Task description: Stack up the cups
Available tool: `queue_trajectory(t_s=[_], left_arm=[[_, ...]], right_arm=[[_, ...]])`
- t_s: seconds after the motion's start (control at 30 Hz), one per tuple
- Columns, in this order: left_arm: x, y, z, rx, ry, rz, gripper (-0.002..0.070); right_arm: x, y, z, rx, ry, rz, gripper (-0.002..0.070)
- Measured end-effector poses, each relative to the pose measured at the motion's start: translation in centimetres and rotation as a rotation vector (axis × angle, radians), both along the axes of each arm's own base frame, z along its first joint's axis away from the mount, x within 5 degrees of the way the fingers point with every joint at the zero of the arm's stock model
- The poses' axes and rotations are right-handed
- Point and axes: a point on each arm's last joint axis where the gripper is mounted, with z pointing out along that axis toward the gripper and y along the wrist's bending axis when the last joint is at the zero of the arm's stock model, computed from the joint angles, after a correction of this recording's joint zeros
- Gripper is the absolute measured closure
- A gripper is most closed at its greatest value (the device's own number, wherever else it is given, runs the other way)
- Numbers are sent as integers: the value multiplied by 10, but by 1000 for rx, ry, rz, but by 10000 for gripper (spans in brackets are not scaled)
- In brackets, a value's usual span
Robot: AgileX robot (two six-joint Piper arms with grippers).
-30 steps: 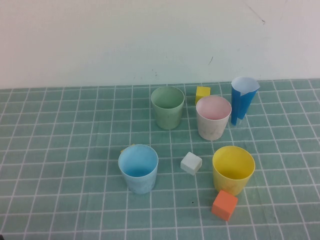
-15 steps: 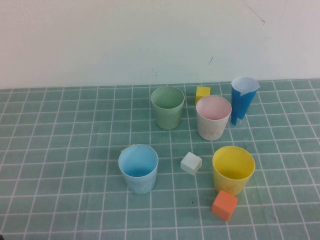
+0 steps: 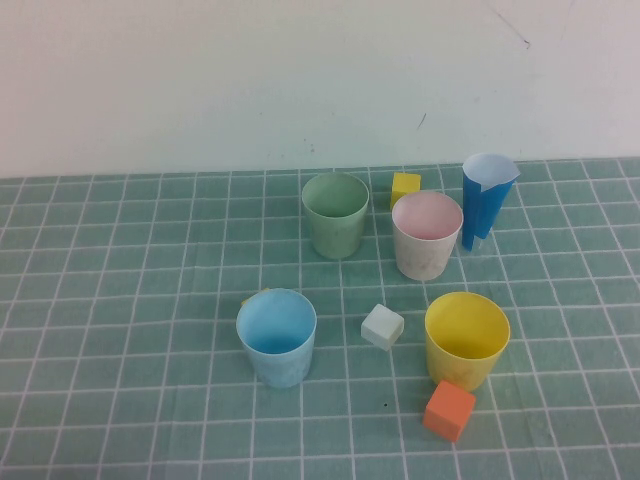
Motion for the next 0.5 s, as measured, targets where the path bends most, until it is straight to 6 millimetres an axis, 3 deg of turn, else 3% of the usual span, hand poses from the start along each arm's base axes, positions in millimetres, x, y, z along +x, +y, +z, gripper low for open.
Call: queue_trajectory(t_s=[0.3, 0.5], left_arm=[[-3, 2, 40, -35, -445, 15, 637], [-9, 3, 56, -54, -630, 22, 637]], right_arm=[[1, 3, 40, -25, -444, 38, 679], [-6, 6, 62, -40, -697, 59, 679]])
